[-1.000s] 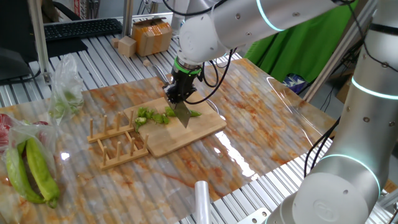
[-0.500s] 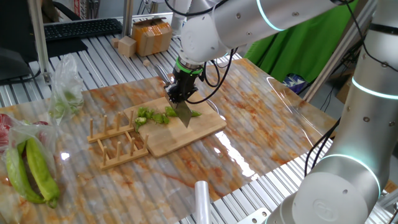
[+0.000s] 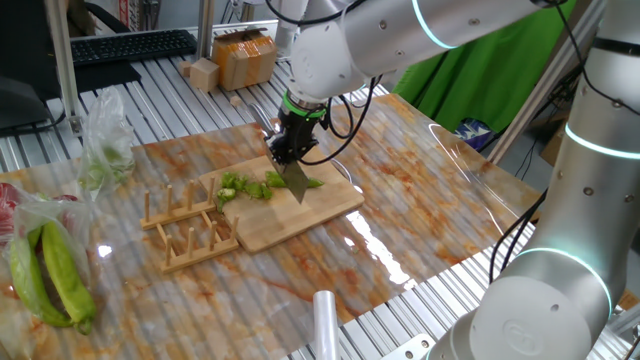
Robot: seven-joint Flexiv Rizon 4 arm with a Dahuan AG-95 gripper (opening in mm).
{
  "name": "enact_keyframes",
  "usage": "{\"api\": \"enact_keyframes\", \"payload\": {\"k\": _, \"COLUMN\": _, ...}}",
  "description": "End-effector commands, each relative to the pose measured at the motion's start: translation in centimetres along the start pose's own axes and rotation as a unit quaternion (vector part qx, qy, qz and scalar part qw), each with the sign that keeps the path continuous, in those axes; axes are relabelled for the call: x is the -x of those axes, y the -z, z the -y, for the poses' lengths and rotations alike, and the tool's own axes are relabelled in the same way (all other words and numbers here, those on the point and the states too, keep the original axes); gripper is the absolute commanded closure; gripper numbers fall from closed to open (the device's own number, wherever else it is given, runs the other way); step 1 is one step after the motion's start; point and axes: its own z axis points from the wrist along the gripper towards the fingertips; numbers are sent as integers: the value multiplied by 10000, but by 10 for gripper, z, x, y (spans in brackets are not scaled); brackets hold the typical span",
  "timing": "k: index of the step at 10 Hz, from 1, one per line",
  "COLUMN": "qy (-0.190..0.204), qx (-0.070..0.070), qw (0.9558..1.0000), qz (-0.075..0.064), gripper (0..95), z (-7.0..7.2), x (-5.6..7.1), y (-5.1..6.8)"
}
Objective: Chop the chili peppers
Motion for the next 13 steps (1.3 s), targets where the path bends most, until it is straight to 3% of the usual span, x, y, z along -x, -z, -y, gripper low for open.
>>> {"api": "enact_keyframes", "payload": {"k": 1, "qy": 12, "qx": 2, "qw": 10000, "qz": -14, "gripper": 950, "z": 0, "x": 1, "y": 1}}
{"api": "enact_keyframes", "payload": {"k": 5, "qy": 38, "qx": 8, "qw": 10000, "qz": -10, "gripper": 950, "z": 0, "x": 7, "y": -1}}
{"api": "enact_keyframes", "payload": {"k": 9, "qy": 53, "qx": 61, "qw": 9999, "qz": 89, "gripper": 950, "z": -5, "x": 12, "y": -41}}
{"api": "enact_keyframes", "payload": {"k": 10, "qy": 46, "qx": -18, "qw": 9999, "qz": 89, "gripper": 950, "z": -6, "x": 12, "y": -45}}
{"api": "enact_keyframes", "payload": {"k": 13, "qy": 6, "qx": -1, "qw": 10000, "qz": 53, "gripper": 950, "z": -6, "x": 12, "y": -43}}
